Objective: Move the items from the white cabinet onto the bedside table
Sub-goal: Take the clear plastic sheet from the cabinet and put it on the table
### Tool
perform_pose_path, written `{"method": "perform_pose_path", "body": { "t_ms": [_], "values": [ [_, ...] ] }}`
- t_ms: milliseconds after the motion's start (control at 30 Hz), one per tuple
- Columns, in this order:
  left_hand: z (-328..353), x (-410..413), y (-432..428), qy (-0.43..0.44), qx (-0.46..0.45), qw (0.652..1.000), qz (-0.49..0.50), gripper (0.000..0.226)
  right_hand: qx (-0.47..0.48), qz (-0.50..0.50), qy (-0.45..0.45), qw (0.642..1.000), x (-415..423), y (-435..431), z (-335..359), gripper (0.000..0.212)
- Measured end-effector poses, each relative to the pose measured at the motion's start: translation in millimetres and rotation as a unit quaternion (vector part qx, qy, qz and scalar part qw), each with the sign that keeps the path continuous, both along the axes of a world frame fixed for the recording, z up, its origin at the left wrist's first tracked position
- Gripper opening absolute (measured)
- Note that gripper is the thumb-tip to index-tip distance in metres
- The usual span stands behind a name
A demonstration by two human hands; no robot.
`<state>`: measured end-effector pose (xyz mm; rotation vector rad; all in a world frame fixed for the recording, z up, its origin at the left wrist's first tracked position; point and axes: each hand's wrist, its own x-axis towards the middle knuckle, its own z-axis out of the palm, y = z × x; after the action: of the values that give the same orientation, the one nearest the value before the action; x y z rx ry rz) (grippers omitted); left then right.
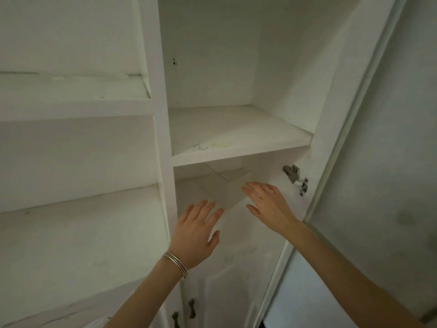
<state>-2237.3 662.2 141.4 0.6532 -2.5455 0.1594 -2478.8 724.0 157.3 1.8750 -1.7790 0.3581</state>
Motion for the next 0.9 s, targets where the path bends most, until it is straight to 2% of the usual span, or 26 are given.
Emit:
{"method": "perform_pose_path", "body": {
  "t_ms": [267, 467, 667, 900],
  "values": [
    [-10.9, -19.9, -22.7, 0.002, 0.006, 0.999, 0.052, 0.050, 0.050, 0.022, 0.000, 0.999, -42.0, -87.1, -2.8, 0.063],
    [-16.3, -20.7, -29.4, -0.011, 0.002, 0.999, 0.053, 0.050, 0.039, 0.076, -0.018, 0.996, -49.1, -111.6, -12.2, 0.036],
    [-21.6, -17.5, -32.9, -0.012, 0.009, 0.999, 0.040, 0.050, 0.020, 0.104, -0.069, 0.992, -43.8, -84.6, -19.7, 0.026],
    [-30.9, 2.3, -27.6, -0.004, -0.016, 0.999, -0.028, 0.053, -0.009, 0.104, -0.086, 0.991, -23.6, 1.4, -17.3, 0.011]
  ]
}}
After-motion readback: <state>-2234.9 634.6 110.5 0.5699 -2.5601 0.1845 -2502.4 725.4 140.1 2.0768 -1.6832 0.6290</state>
